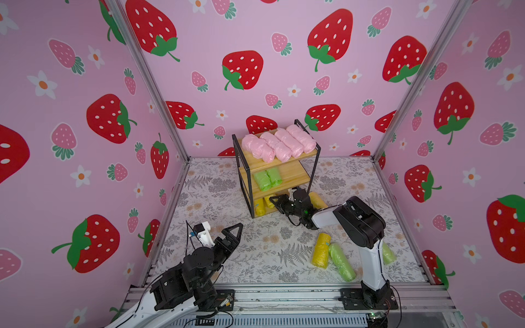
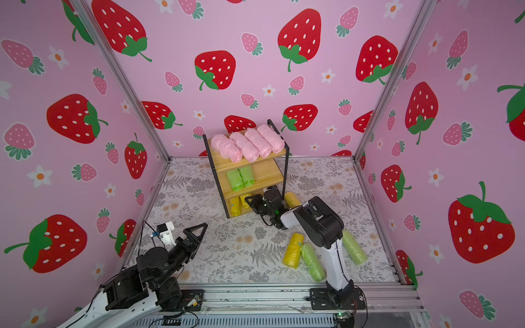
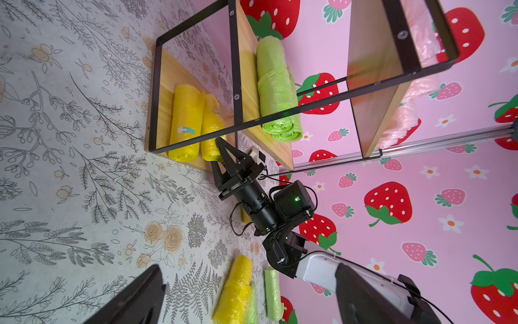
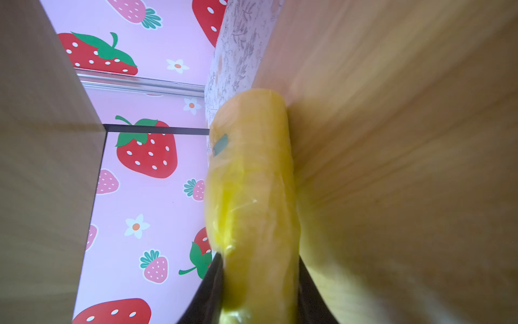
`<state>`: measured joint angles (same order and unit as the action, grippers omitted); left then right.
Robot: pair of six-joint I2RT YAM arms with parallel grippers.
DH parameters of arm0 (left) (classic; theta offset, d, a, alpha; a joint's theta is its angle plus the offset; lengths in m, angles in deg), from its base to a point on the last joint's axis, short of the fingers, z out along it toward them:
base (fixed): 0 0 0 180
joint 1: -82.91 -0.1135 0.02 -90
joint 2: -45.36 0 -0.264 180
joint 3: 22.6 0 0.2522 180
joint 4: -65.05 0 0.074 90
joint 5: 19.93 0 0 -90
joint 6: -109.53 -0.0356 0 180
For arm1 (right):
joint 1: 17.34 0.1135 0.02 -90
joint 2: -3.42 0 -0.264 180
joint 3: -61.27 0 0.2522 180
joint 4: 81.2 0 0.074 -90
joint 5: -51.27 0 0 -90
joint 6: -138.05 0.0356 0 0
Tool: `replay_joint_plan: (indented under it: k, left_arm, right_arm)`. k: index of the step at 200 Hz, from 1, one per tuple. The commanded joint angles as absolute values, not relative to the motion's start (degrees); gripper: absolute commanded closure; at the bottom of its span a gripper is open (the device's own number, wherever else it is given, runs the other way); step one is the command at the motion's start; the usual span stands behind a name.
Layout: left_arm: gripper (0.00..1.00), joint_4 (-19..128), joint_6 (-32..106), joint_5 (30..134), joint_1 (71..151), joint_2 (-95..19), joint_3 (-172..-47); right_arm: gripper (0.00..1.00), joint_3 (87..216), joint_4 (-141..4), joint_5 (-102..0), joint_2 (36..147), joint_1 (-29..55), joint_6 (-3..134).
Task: Sort the rolls of trash bags by color and place them on the shelf
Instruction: Place the roll of trash bags on the shelf.
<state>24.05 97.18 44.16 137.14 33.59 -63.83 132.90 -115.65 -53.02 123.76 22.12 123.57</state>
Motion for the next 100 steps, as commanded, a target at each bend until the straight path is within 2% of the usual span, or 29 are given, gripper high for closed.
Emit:
replay_joint_plan:
  k: [1,17,33,54,100]
  left_arm:
    - [0.01,24.57,97.25,44.13,137.22,33.02,-63.17]
    - [0.0,24.53,97.43,44.23,137.26,32.74,-63.21]
    - [0.0,23.77,98.5,43.95,137.22,32.43,-63.26]
    - [0.0,24.2,98.63,44.29,137.23,32.1,-62.91]
    - [0.0,24.76,98.57,44.72,137.22,30.96,-62.82]
  right_arm:
    - [0.76,133.2,-117.55,-52.39,122.84,22.08,123.56]
    - [0.53,133.09,-114.87,-51.71,121.85,22.11,123.25]
    - [0.39,132.64,-111.83,-50.29,120.19,22.28,122.36]
    - [0.33,131.84,-107.18,-48.84,117.35,22.45,120.12]
    - [0.32,128.41,-96.78,-48.1,110.15,22.51,118.02]
